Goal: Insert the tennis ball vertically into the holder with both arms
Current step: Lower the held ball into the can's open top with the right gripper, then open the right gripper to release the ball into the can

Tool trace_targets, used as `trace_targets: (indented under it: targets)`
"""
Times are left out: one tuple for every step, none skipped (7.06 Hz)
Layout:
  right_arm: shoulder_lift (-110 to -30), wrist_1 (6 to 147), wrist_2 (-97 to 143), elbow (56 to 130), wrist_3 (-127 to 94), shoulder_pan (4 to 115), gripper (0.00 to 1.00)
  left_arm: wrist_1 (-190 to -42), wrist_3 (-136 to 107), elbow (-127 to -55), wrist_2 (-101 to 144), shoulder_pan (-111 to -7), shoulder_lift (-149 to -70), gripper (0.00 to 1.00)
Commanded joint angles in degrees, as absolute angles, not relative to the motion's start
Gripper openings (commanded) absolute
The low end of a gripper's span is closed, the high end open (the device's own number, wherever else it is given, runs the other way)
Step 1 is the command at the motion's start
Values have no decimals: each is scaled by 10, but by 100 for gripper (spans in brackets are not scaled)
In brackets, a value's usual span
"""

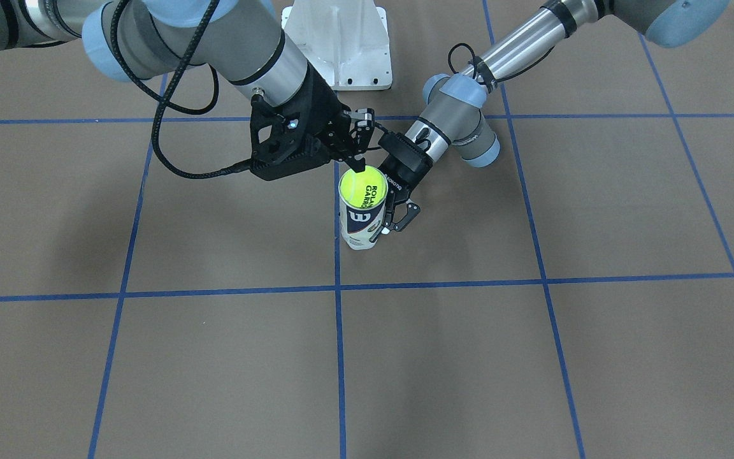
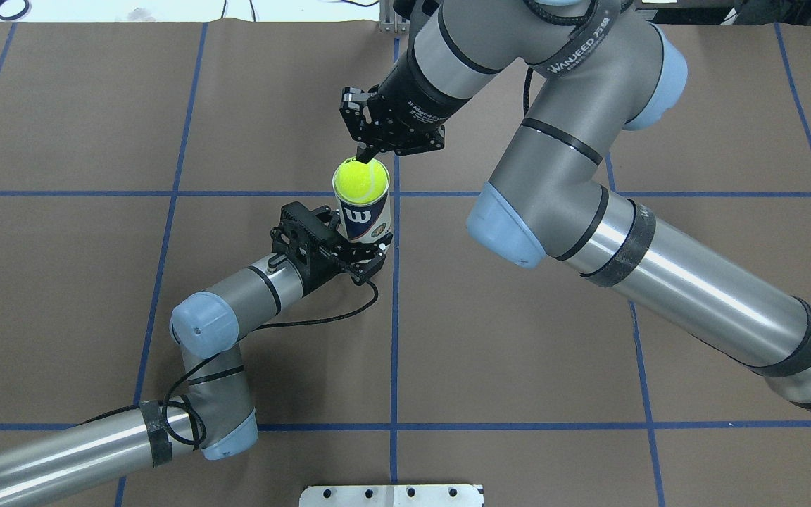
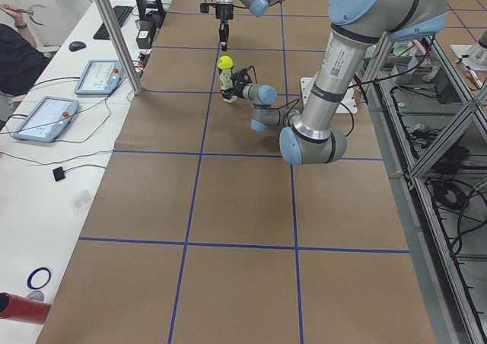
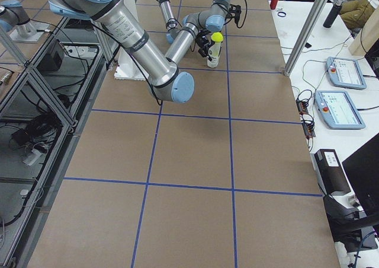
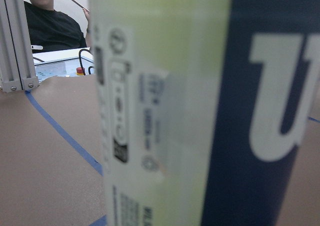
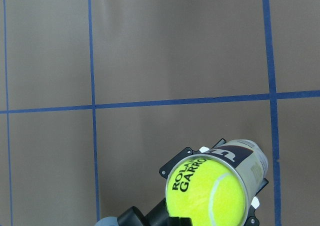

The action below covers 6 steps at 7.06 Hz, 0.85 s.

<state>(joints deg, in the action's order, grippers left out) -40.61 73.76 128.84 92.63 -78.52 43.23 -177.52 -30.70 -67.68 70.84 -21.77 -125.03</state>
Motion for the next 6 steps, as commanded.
trace_targets:
  targets:
    - [-405, 737, 1268, 913, -785, 417, 0, -1775, -308, -677, 708, -218, -1251, 77]
    - [-405, 736, 1252, 906, -785, 403, 0, -1775, -308, -677, 708, -218, -1250, 77]
    - [-405, 736, 1251, 904, -786, 401, 0, -1775, -308, -677, 708, -218, -1250, 77]
    - [-404, 736, 1251, 909, -786, 401, 0, -1775, -308, -678, 708, -218, -1250, 77]
    - [-403, 734, 1252, 911, -786, 405, 0, -1775, -308, -678, 708, -218, -1251, 77]
    - [-403, 734, 1255, 918, -786, 413, 0, -1775, -308, -678, 708, -219, -1251, 77]
